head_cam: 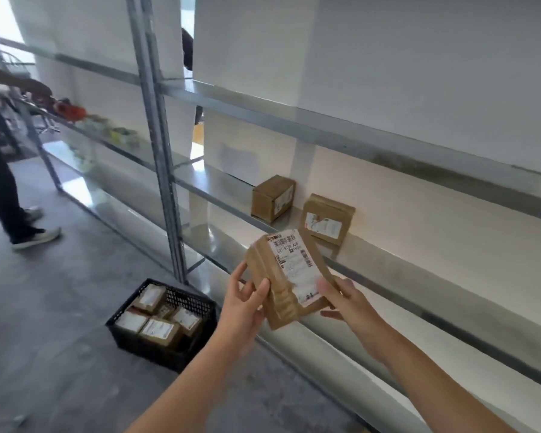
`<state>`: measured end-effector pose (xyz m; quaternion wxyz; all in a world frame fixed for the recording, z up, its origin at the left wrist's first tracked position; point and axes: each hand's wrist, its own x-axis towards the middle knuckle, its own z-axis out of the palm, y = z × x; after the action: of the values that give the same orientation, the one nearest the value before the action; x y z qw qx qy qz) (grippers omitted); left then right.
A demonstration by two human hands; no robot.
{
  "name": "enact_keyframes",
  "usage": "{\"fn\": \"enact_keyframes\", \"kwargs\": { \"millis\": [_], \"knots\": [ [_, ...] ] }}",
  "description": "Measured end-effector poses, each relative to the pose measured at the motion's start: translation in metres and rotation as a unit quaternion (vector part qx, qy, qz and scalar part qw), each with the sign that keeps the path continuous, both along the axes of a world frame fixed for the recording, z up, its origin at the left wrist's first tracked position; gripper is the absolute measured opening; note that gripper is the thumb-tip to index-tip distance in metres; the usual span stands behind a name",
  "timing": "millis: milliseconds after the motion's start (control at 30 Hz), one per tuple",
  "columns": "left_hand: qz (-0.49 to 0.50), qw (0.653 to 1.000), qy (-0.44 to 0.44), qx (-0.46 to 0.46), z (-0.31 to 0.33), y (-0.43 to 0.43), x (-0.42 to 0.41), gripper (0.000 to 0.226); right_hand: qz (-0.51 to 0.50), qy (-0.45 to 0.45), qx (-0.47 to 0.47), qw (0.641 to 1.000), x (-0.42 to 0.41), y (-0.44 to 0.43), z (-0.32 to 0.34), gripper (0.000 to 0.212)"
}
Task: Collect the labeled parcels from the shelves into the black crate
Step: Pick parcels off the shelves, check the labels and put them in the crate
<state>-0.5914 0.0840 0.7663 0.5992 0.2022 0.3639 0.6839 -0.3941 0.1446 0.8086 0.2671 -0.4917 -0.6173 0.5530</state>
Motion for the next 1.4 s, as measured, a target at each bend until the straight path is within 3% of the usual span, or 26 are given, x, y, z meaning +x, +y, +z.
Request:
{"fn": "enact_keyframes", "kwargs": {
  "millis": [100, 267, 367, 567, 1133, 1400],
  "knots": [
    [0.05, 0.998, 0.027, -0.017, -0.007, -0.013, -0.032, 0.053, 0.005, -0.006, -0.007, 1.0, -0.049, -0.001, -0.011, 0.03],
    [0.186, 0.972, 0.11, -0.094, -0.029, -0.032, -0.082, 0.036, 0.051, 0.014, -0.06, 0.997, -0.117, -0.008, -0.029, 0.022],
    [0.212, 0.959, 0.144, -0.118, -0.041, -0.04, -0.106, 0.024, 0.081, 0.023, -0.083, 0.993, -0.151, -0.009, -0.036, 0.027],
    [0.201, 0.96, 0.149, -0.129, -0.044, -0.038, -0.131, 0.039, 0.107, 0.031, -0.123, 0.986, -0.191, 0.017, -0.057, 0.036],
    [0.232, 0.939, 0.16, -0.199, -0.053, 0.079, -0.186, 0.041, 0.228, 0.033, -0.157, 0.96, -0.278, 0.177, -0.089, 0.031],
    [0.257, 0.922, 0.158, -0.244, -0.064, 0.103, -0.198, 0.042, 0.247, 0.017, -0.163, 0.955, -0.295, 0.201, -0.1, 0.038]
  ]
}}
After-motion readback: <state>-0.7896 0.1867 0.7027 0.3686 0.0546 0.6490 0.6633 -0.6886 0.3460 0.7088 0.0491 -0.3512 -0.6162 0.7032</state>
